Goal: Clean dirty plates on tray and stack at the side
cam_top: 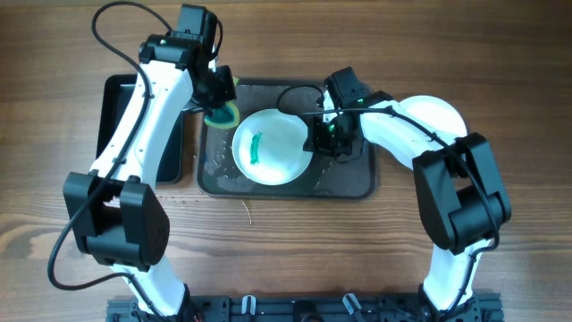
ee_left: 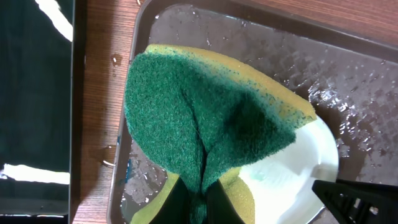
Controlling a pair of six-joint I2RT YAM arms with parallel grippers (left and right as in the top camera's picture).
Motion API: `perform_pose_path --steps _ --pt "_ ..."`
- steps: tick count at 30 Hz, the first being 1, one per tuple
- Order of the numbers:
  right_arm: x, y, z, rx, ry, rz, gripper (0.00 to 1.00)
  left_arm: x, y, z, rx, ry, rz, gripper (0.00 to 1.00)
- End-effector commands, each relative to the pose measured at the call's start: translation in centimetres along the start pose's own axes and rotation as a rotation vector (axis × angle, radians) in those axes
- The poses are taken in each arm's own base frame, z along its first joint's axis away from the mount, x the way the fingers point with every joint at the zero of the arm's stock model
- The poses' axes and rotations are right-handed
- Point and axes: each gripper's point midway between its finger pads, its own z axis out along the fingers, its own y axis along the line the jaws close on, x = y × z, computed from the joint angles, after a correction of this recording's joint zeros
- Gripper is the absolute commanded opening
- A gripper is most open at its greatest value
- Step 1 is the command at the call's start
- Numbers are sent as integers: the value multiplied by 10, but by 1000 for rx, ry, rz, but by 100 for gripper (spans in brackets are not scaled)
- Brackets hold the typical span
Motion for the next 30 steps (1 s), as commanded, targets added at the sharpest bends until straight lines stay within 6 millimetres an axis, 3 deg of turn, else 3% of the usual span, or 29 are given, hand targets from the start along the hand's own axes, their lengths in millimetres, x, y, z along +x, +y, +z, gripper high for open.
perform_pose_path --steps 1,4,22,30 --pt "2 -4 5 3 15 52 13 2 -2 9 15 23 13 4" --pt "3 -6 7 7 17 55 5 9 -2 19 19 52 13 4" --pt "5 -6 10 -3 33 67 4 74 -42 112 75 192 208 4" --pt "5 -6 10 -3 33 63 4 99 -33 137 20 300 126 4"
